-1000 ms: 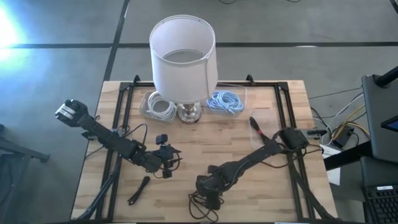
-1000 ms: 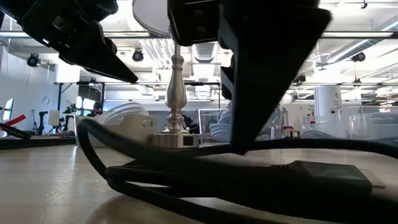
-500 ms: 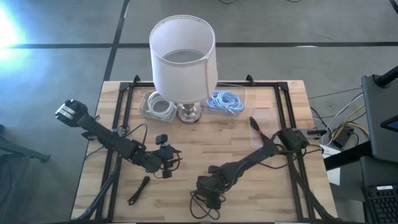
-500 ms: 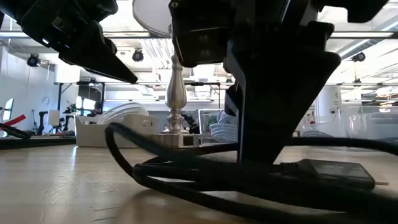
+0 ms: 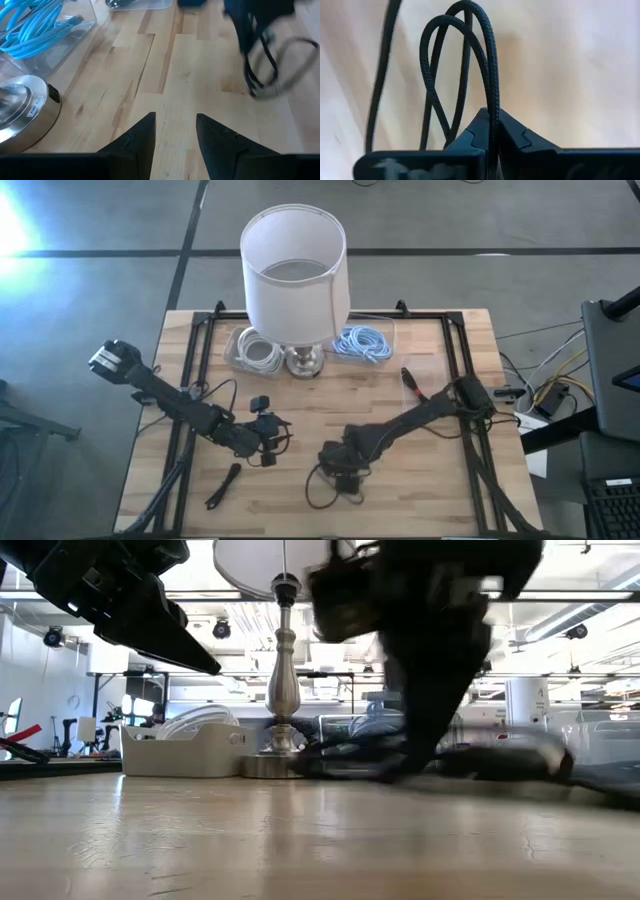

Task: Pick & Place USB Port
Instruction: Put the right black USB cable into the right transparent bin

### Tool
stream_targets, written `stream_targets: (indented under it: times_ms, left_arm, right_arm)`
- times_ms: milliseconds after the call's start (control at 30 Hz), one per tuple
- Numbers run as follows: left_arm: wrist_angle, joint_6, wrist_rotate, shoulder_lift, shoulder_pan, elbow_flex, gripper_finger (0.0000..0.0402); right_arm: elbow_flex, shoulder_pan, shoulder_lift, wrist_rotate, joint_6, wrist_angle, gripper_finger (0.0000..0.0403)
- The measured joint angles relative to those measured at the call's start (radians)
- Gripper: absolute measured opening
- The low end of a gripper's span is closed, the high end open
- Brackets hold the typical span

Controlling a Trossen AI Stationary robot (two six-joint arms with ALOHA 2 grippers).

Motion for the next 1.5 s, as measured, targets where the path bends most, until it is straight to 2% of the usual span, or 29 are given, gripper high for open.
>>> stream_targets:
  times_ms: [200, 300, 433, 567, 833, 967, 1167, 1500]
  left_arm:
    - [0.001, 0.000, 0.000, 0.000, 0.000, 0.000, 0.0145]
    - [0.001, 0.000, 0.000, 0.000, 0.000, 0.000, 0.0145]
    - [0.002, 0.000, 0.000, 0.000, 0.000, 0.000, 0.0145]
    - [0.000, 0.003, 0.000, 0.000, 0.000, 0.000, 0.0145]
    - [0.000, 0.014, 0.000, 0.000, 0.000, 0.000, 0.0145]
    - [0.001, 0.013, 0.000, 0.000, 0.000, 0.000, 0.0145]
    - [0.001, 0.013, 0.000, 0.000, 0.000, 0.000, 0.0145]
    - [0.001, 0.013, 0.000, 0.000, 0.000, 0.000, 0.0145]
  right_arm:
    - [-0.008, -0.029, -0.130, 0.133, 0.074, -0.302, 0.0011]
    - [-0.036, -0.039, -0.223, 0.211, 0.083, -0.396, 0.0011]
    - [-0.122, -0.062, -0.377, 0.287, 0.176, -0.420, 0.0012]
    - [-0.272, -0.098, -0.546, 0.394, 0.319, -0.424, 0.0012]
    - [-0.582, -0.184, -0.835, 0.517, 0.568, -0.425, 0.0013]
    - [-0.700, -0.238, -0.941, 0.553, 0.616, -0.423, 0.0013]
    - [-0.839, -0.292, -1.031, 0.555, 0.621, -0.421, 0.0013]
    - [-0.925, -0.298, -1.030, 0.533, 0.651, -0.388, 0.0014]
